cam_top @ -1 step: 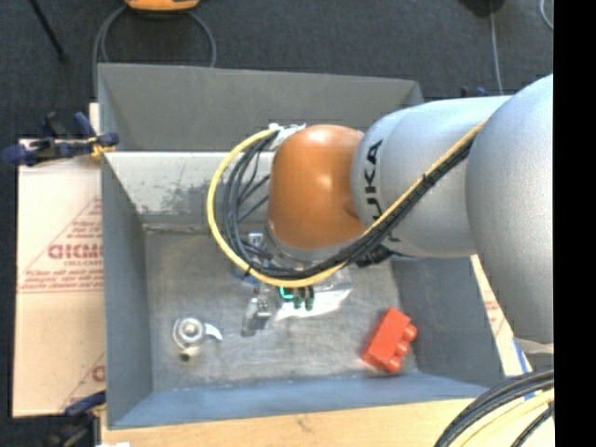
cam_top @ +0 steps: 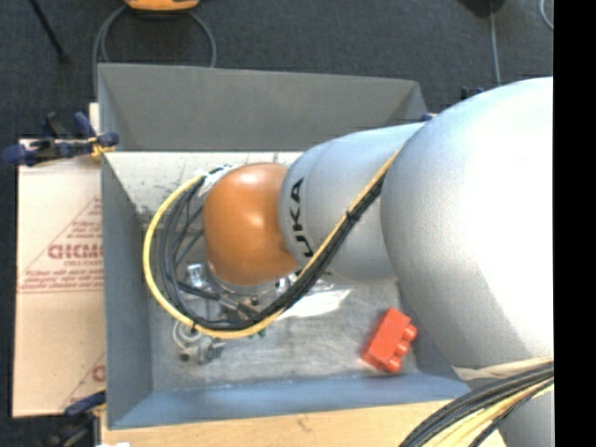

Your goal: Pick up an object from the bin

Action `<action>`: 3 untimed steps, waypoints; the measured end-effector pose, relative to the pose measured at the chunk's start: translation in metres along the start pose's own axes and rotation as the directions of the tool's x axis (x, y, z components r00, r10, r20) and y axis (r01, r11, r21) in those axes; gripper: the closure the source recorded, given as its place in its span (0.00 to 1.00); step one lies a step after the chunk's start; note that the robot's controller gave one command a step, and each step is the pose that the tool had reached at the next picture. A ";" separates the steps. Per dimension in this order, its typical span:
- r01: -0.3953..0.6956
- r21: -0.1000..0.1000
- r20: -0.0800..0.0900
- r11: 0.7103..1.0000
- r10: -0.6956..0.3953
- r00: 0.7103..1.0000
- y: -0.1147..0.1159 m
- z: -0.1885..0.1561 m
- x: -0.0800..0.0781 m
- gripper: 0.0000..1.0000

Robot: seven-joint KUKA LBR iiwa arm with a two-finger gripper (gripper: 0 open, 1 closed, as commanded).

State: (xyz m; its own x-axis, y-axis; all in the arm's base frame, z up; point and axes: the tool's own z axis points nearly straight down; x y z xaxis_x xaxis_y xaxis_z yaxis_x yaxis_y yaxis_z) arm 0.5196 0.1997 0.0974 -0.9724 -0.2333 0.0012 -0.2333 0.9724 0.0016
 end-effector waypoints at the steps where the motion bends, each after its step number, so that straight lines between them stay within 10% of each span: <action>1: -0.048 0.000 0.004 0.999 0.048 0.999 -0.034 0.020 0.018 0.00; 2: -0.048 -0.001 0.001 0.999 0.048 0.999 -0.033 0.017 0.017 1.00; 3: -0.050 -0.001 0.001 0.999 0.050 0.999 -0.033 0.017 0.017 1.00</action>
Offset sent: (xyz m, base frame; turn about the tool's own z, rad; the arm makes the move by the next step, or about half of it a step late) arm -0.0100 -0.0364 -0.0198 0.0431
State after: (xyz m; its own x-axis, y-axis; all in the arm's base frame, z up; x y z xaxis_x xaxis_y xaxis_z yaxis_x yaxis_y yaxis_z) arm 0.5104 0.1640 0.0804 -0.9829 -0.1844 0.0004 -0.1844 0.9829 0.0027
